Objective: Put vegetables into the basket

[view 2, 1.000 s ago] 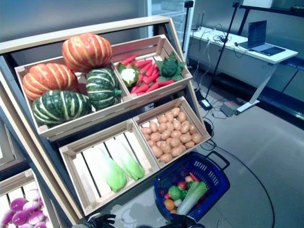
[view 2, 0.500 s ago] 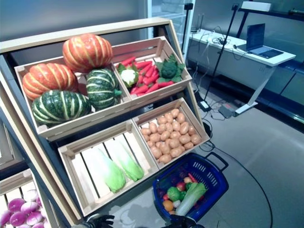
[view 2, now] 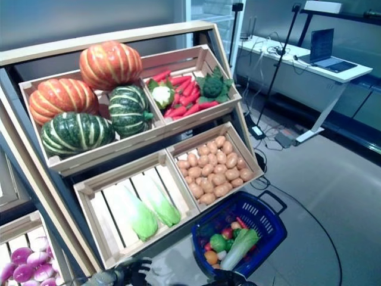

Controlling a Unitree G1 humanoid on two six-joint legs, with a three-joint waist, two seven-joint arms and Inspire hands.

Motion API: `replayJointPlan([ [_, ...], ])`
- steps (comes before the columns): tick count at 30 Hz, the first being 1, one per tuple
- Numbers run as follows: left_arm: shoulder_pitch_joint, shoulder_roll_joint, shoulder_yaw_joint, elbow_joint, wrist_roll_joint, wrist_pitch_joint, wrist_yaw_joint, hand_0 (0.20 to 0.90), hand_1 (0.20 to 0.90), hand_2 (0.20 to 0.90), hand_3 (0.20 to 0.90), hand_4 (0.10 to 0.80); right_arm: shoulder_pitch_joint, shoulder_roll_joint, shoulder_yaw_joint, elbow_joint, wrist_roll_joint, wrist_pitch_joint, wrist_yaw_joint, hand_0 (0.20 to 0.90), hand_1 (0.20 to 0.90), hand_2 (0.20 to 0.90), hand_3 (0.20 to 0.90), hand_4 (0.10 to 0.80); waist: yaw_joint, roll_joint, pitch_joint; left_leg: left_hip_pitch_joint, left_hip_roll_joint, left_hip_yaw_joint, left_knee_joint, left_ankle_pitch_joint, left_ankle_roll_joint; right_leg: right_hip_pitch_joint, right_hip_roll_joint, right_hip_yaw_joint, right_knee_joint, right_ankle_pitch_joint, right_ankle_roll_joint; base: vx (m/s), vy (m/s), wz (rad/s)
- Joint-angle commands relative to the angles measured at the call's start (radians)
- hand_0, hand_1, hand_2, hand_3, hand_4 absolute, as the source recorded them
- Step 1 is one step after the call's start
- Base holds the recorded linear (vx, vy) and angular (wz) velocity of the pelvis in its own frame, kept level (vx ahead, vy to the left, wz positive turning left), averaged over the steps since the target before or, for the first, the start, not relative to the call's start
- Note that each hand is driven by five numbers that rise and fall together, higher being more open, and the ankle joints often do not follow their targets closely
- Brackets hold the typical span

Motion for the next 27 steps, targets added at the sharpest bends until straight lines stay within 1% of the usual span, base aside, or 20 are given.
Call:
replayJointPlan([
  [1,-0.155,0.107,0.016,-0.131,0.026,-0.017,-0.019,0.900,0.900,0.900,0.900,0.800,-0.042,-0.024,0.014,-0.009,0.015,-0.011,-0.018,0.900,0.900,0.900,0.900,0.800,0.015,-0.007,0.048,0.054,0.022,-0.013,0.009,-0.103,-0.025,-0.050,-0.043,-0.031,0.009,0.079,0.010,0.000,0.000,0.00],
  [2,-0.161,0.138,0.020,-0.170,0.010,-0.023,-0.028,0.900,0.900,0.900,0.900,0.800,-0.037,-0.028,0.014,-0.009,0.014,-0.013,-0.017,0.900,0.900,0.900,0.900,0.800,0.016,-0.004,0.046,0.050,0.022,-0.015,0.009,-0.101,-0.026,-0.052,-0.042,-0.031,0.006,0.081,0.011,-0.032,-0.008,0.00],
  [4,-0.177,0.203,0.027,-0.257,0.005,-0.002,-0.059,0.900,0.900,0.900,0.900,0.800,-0.028,-0.036,0.007,-0.001,0.015,-0.029,-0.012,0.900,0.900,0.900,0.900,0.800,0.019,0.000,0.045,0.042,0.022,-0.015,0.009,-0.100,-0.027,-0.055,-0.043,-0.037,0.002,0.082,0.012,-0.038,-0.011,0.00],
  [5,-0.189,0.249,0.035,-0.313,0.001,0.008,-0.092,0.900,0.900,0.900,0.900,0.800,-0.018,-0.041,0.003,0.000,0.015,-0.039,-0.009,0.900,0.900,0.900,0.900,0.800,0.020,0.003,0.044,0.036,0.021,-0.018,0.009,-0.098,-0.027,-0.059,-0.043,-0.040,0.000,0.084,0.012,-0.037,-0.014,0.00],
  [6,-0.192,0.265,0.041,-0.330,0.006,0.013,-0.104,0.900,0.900,0.900,0.900,0.800,-0.014,-0.043,0.001,0.001,0.015,-0.043,-0.007,0.900,0.900,0.900,0.900,0.800,0.021,0.003,0.044,0.034,0.021,-0.019,0.009,-0.097,-0.028,-0.060,-0.042,-0.042,0.000,0.085,0.012,-0.043,-0.011,0.03],
  [7,-0.201,0.306,0.047,-0.380,0.025,0.024,-0.137,0.900,0.900,0.900,0.900,0.800,-0.007,-0.048,-0.002,-0.001,0.012,-0.049,-0.005,0.900,0.900,0.900,0.900,0.800,0.021,0.006,0.045,0.029,0.021,-0.018,0.009,-0.096,-0.029,-0.064,-0.042,-0.044,-0.002,0.085,0.012,-0.033,-0.004,0.04],
  [9,-0.208,0.342,0.047,-0.418,0.047,0.034,-0.144,0.900,0.900,0.900,0.900,0.800,-0.003,-0.053,-0.005,-0.002,0.006,-0.051,-0.007,0.900,0.900,0.900,0.900,0.800,0.020,0.009,0.046,0.026,0.022,-0.015,0.009,-0.093,-0.029,-0.069,-0.042,-0.044,-0.001,0.085,0.011,-0.016,-0.001,0.02],
  [13,-0.235,0.454,0.063,-0.492,0.154,0.065,-0.160,0.900,0.900,0.900,0.900,0.800,0.009,-0.075,-0.020,0.013,0.020,-0.063,0.007,0.900,0.900,0.900,0.900,0.800,0.025,0.016,0.051,0.020,0.023,-0.016,0.009,-0.090,-0.026,-0.073,-0.040,-0.050,-0.001,0.084,0.006,-0.008,-0.001,0.00],
  [14,-0.236,0.464,0.067,-0.499,0.178,0.066,-0.155,0.900,0.900,0.900,0.900,0.800,0.012,-0.076,-0.022,0.014,0.023,-0.065,0.007,0.900,0.900,0.900,0.900,0.800,0.025,0.016,0.052,0.020,0.022,-0.017,0.009,-0.090,-0.026,-0.072,-0.040,-0.051,-0.001,0.083,0.005,0.004,-0.004,0.04],
  [16,-0.245,0.505,0.073,-0.498,0.275,0.057,-0.141,0.900,0.900,0.900,0.900,0.800,0.021,-0.085,-0.028,0.009,0.025,-0.072,0.011,0.900,0.900,0.900,0.900,0.800,0.026,0.016,0.054,0.019,0.021,-0.023,0.009,-0.089,-0.025,-0.072,-0.040,-0.055,0.003,0.078,0.002,0.005,-0.005,0.05],
  [17,-0.251,0.524,0.068,-0.495,0.329,0.040,-0.136,0.900,0.900,0.900,0.900,0.800,0.024,-0.088,-0.028,0.004,0.028,-0.075,0.012,0.900,0.900,0.900,0.900,0.800,0.025,0.017,0.056,0.017,0.021,-0.024,0.009,-0.088,-0.024,-0.075,-0.040,-0.057,0.008,0.075,0.000,0.000,-0.004,0.06],
  [18,-0.252,0.526,0.067,-0.495,0.334,0.038,-0.132,0.900,0.900,0.900,0.900,0.800,0.025,-0.088,-0.027,0.004,0.029,-0.075,0.012,0.900,0.900,0.900,0.900,0.800,0.025,0.017,0.057,0.017,0.021,-0.024,0.009,-0.088,-0.024,-0.076,-0.040,-0.057,0.010,0.074,0.000,0.002,0.002,0.08],
  [19,-0.259,0.536,0.060,-0.485,0.363,0.046,-0.102,0.900,0.900,0.900,0.900,0.800,0.024,-0.093,-0.025,0.002,0.041,-0.082,0.011,0.900,0.900,0.900,0.900,0.800,0.024,0.019,0.063,0.014,0.021,-0.027,0.009,-0.084,-0.024,-0.084,-0.040,-0.056,0.027,0.066,-0.003,0.005,0.003,0.11],
  [20,-0.265,0.536,0.058,-0.476,0.377,0.038,-0.094,0.900,0.900,0.900,0.900,0.800,0.024,-0.095,-0.026,-0.003,0.053,-0.084,0.009,0.900,0.900,0.900,0.900,0.800,0.024,0.020,0.068,0.012,0.021,-0.030,0.009,-0.081,-0.023,-0.088,-0.039,-0.055,0.037,0.060,-0.006,-0.005,0.004,0.11],
  [22,-0.288,0.537,0.037,-0.462,0.485,0.006,-0.040,0.900,0.900,0.900,0.900,0.800,0.019,-0.107,-0.032,-0.023,0.089,-0.094,0.004,0.900,0.900,0.900,0.900,0.800,0.022,0.024,0.091,-0.004,0.021,-0.037,0.019,-0.076,-0.022,-0.111,-0.035,-0.052,0.077,0.043,-0.017,-0.045,0.005,0.07],
  [23,-0.295,0.539,0.027,-0.458,0.500,0.001,-0.018,0.900,0.900,0.900,0.900,0.800,0.016,-0.110,-0.033,-0.027,0.094,-0.096,0.003,0.900,0.900,0.900,0.900,0.800,0.020,0.026,0.098,-0.009,0.021,-0.041,0.022,-0.074,-0.023,-0.118,-0.034,-0.049,0.087,0.039,-0.020,-0.128,0.013,0.06],
  [24,-0.329,0.555,0.000,-0.445,0.571,-0.020,0.035,0.900,0.900,0.900,0.900,0.800,0.001,-0.129,-0.032,-0.046,0.111,-0.103,0.008,0.900,0.900,0.900,0.900,0.800,0.016,0.028,0.129,-0.037,0.022,-0.050,0.049,-0.075,-0.024,-0.147,-0.030,-0.042,0.122,0.026,-0.030,-0.133,0.009,0.08],
  [25,-0.345,0.560,-0.010,-0.441,0.604,-0.031,0.069,0.900,0.900,0.900,0.900,0.800,-0.005,-0.136,-0.031,-0.053,0.115,-0.106,0.010,0.900,0.900,0.900,0.900,0.800,0.014,0.029,0.141,-0.051,0.022,-0.053,0.064,-0.077,-0.025,-0.159,-0.030,-0.040,0.137,0.019,-0.035,-0.198,-0.007,0.15],
  [27,-0.415,0.575,-0.045,-0.410,0.688,-0.044,0.208,0.900,0.900,0.900,0.900,0.800,-0.031,-0.163,-0.024,-0.077,0.130,-0.116,0.012,0.900,0.900,0.900,0.900,0.800,0.009,0.027,0.192,-0.110,0.023,-0.070,0.124,-0.082,-0.034,-0.204,-0.023,-0.033,0.184,0.003,-0.053,-0.181,-0.040,0.17],
])
